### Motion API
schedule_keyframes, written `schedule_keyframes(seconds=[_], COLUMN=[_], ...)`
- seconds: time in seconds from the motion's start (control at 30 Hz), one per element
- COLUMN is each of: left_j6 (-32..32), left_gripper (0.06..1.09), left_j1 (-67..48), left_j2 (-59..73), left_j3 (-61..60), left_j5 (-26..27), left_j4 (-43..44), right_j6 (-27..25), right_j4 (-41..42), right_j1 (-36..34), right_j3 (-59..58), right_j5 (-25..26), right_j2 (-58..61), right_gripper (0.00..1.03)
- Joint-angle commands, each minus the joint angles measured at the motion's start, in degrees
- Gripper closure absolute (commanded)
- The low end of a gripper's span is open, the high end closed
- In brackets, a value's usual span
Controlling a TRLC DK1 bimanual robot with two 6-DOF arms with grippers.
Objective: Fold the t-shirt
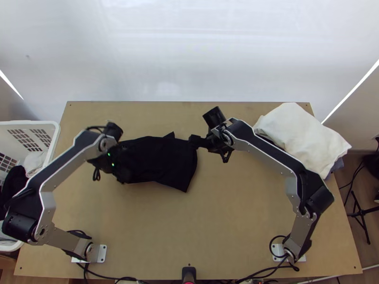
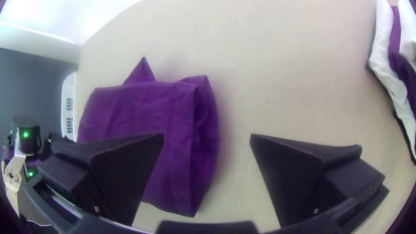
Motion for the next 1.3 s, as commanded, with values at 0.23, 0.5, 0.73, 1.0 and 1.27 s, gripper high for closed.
schedule_keyframes(seconds=[0.23, 0.5, 0.73, 1.0, 1.27], left_j6=[-2.5, -3.3, -5.0, -8.3, -5.0], left_gripper=[0.11, 0.1, 0.1, 0.11, 0.12], left_j1=[-2.7, -1.1, 0.0, 3.0, 3.5], left_j2=[0.8, -0.8, -2.0, -2.4, 2.5], left_j3=[-6.0, -0.3, 1.8, 8.2, 5.1], left_j5=[-2.1, -2.1, -2.0, 8.1, 10.3], left_j4=[6.4, 3.5, 2.8, 4.2, 3.5], right_j6=[0.2, 0.4, 0.0, -0.1, -0.1], right_j4=[4.0, 7.0, 7.0, 7.0, 7.0], right_j1=[-0.1, 0.2, 0.1, 0.4, 0.4], right_j3=[1.1, 0.9, 0.1, -0.4, -0.2], right_j5=[-0.6, -0.6, -0.5, -0.5, -0.5], right_j2=[4.1, 4.2, 3.6, 3.5, 2.7], right_gripper=[0.24, 0.39, 0.39, 0.39, 0.39])
